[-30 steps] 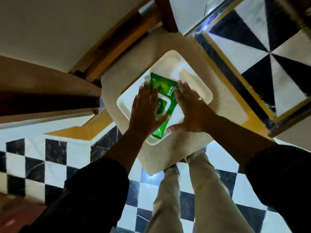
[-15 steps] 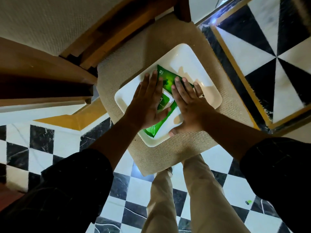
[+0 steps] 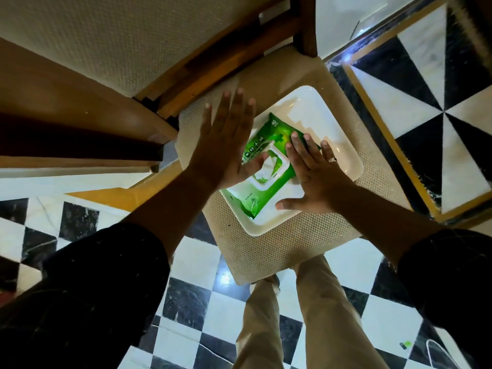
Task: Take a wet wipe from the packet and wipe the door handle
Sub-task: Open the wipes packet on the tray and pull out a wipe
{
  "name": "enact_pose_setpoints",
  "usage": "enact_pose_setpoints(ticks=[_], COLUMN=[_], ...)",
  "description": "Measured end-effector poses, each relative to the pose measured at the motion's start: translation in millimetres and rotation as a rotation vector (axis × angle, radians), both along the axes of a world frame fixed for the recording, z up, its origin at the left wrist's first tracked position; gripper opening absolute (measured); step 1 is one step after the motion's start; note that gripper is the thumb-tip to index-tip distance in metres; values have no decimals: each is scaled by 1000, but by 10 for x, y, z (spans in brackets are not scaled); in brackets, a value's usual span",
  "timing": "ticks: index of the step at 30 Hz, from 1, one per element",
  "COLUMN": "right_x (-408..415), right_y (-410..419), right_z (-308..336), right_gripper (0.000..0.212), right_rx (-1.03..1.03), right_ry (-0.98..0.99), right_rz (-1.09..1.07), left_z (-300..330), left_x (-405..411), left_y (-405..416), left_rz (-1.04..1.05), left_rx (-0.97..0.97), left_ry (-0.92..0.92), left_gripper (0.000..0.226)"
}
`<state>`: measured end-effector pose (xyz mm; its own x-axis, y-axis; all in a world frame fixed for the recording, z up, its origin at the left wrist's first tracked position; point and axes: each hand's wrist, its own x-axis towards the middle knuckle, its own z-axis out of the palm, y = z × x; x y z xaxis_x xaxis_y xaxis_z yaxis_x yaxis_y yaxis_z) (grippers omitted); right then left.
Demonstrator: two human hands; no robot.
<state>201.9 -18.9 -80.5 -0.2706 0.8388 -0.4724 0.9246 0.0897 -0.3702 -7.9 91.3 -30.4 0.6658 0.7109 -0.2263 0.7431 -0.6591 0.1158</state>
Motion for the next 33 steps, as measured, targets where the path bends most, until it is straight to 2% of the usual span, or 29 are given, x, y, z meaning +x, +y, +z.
enact_pose_setpoints(ticks=[2, 5, 7, 10, 14, 17, 20, 23, 26, 28, 30, 33], right_x=[-60, -300, -489, -672, -707, -593, -363, -152, -93, -95, -90, -59], right_y=[-1, -13, -6, 6, 64, 82, 102, 154, 191, 191, 153, 16], right_z=[101, 219, 256, 252, 233, 255, 320, 306, 309, 353, 375, 373], right_gripper=[112, 60, 44, 43, 27, 22, 12, 11, 9, 12, 13, 10], right_rx=[60, 257, 257, 206, 207, 247, 242, 125, -19, -36, 6, 75], right_ry=[65, 177, 224, 170, 120, 285, 490, 650, 873, 995, 1007, 918], right_rz=[-101, -345, -465, -515, -518, -585, -859, -1130, -1320, -1411, -1424, -1414], left_z=[38, 77, 86, 92, 60, 17, -27, -70, -93, -109, -132, -191], left_x=[-35, -66, -90, -110, -111, -110, -114, -134, -143, -124, -76, 54], left_y=[59, 87, 75, 48, -7, -37, -59, -85, -119, -148, -203, -314], left_rz=[21, 66, 111, 162, 198, 210, 200, 228, 259, 254, 223, 176], left_rx=[16, 19, 25, 18, -12, -31, -35, -43, -71, -112, -157, -183], left_ry=[44, 70, 97, 125, 87, 73, 94, 76, 46, 32, 33, 68], left_gripper=[94, 94, 96, 96, 96, 95, 94, 94, 98, 103, 112, 126])
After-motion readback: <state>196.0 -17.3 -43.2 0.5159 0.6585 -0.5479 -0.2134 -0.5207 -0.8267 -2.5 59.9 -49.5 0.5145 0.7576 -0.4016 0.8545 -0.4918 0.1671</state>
